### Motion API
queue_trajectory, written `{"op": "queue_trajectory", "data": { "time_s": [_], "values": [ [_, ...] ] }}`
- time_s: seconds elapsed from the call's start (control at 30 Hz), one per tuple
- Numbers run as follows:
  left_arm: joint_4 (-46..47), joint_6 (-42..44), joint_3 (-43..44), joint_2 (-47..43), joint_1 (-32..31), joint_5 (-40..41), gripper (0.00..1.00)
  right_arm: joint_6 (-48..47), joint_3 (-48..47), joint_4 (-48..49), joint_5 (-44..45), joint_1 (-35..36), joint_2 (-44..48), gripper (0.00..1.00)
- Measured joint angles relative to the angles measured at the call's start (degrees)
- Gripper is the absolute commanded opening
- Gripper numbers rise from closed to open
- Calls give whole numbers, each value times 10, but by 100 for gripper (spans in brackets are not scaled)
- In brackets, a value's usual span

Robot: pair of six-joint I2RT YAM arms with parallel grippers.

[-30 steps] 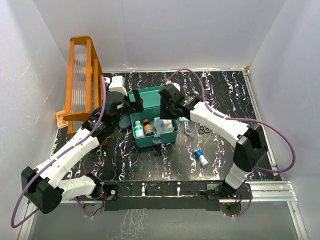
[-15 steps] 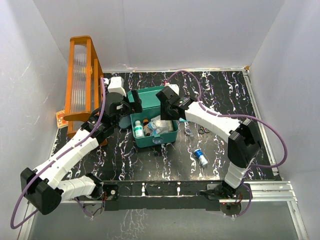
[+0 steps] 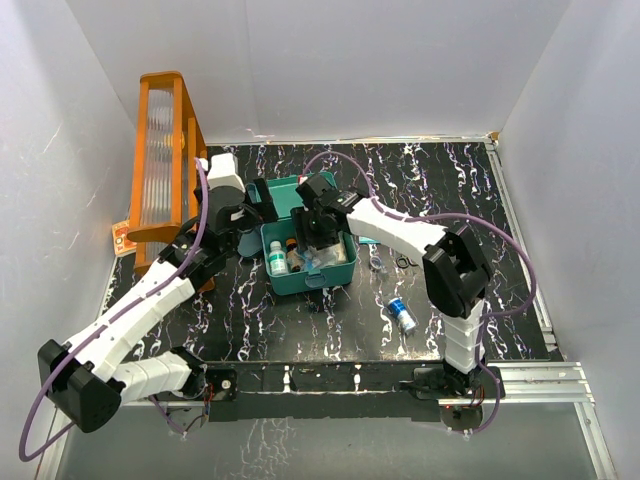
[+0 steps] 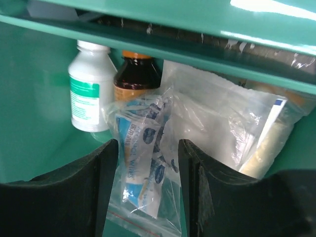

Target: Organize the medicine kit

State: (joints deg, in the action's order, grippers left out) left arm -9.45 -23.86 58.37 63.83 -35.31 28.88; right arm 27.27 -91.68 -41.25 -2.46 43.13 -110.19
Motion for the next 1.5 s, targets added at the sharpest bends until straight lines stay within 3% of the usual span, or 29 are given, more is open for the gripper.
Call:
{"op": "queue_trajectory", "data": {
  "time_s": [0.1,0.27,0.33,0.57,0.9,1.5],
  "values": [
    [0,0,0,-13,0,26,99,-3,0,-13,-14,0,-18,47],
    [0,-2,0,-32,0,50,99,-5,-3,-23,-18,0,-27,22],
    [0,-2,0,-31,0,52,99,-3,-4,-23,-14,0,-27,17],
    [-1,-2,-2,-31,0,52,99,5,-2,-18,25,0,-22,15],
    [0,-3,-3,-28,0,52,99,18,46,13,128,-1,64,16],
    [0,-4,-3,-21,0,49,99,40,54,39,187,-1,39,22]
  ]
}}
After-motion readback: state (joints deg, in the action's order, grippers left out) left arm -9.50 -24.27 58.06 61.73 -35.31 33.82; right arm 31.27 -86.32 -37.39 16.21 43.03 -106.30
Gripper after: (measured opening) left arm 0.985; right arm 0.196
